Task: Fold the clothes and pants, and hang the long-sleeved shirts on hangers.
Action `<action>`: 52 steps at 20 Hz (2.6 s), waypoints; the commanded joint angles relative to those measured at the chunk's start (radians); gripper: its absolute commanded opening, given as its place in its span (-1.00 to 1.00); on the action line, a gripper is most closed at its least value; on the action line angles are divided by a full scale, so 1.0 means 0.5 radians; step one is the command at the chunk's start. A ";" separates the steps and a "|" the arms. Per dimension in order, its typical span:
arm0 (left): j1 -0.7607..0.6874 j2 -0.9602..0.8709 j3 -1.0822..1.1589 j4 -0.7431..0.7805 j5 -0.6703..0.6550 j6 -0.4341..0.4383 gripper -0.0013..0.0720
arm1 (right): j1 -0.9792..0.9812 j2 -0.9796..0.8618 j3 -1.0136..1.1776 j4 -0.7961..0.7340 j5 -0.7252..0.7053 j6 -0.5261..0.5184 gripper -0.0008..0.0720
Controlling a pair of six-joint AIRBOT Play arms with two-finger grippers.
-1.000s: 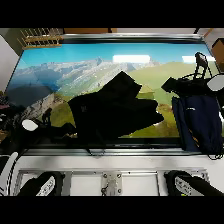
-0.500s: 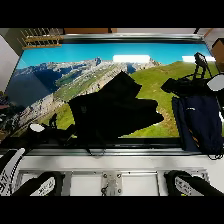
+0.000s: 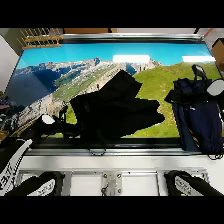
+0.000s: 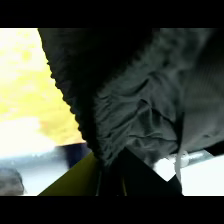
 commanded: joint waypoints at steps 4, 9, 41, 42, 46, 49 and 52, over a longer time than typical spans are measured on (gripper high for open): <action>0.043 0.251 -0.150 0.046 0.028 -0.008 -0.91 | -0.176 0.036 -0.776 0.423 -0.217 0.080 0.97; 0.043 0.324 -0.257 0.043 0.031 -0.008 -0.91 | -0.147 -0.019 -1.131 1.226 -0.729 -0.275 1.00; -0.224 1.514 1.753 -0.129 -0.314 -0.497 -0.92 | -0.075 0.683 1.616 0.790 -0.238 -0.382 -0.94; -0.223 1.513 1.753 -0.127 -0.404 -0.555 -0.92 | -0.075 0.691 1.616 0.792 -0.231 -0.382 -0.94; -0.223 1.342 1.752 -0.082 -0.963 -0.819 -0.92 | -0.074 0.649 1.616 0.792 -0.213 -0.337 -0.94; -0.223 1.141 1.682 0.252 -1.155 -0.896 -0.92 | -0.044 0.470 1.614 0.790 -0.175 -0.275 -0.94; -0.223 0.925 1.401 0.442 -0.912 -0.896 -0.91 | 0.137 0.114 1.614 0.751 -0.148 -0.270 -0.95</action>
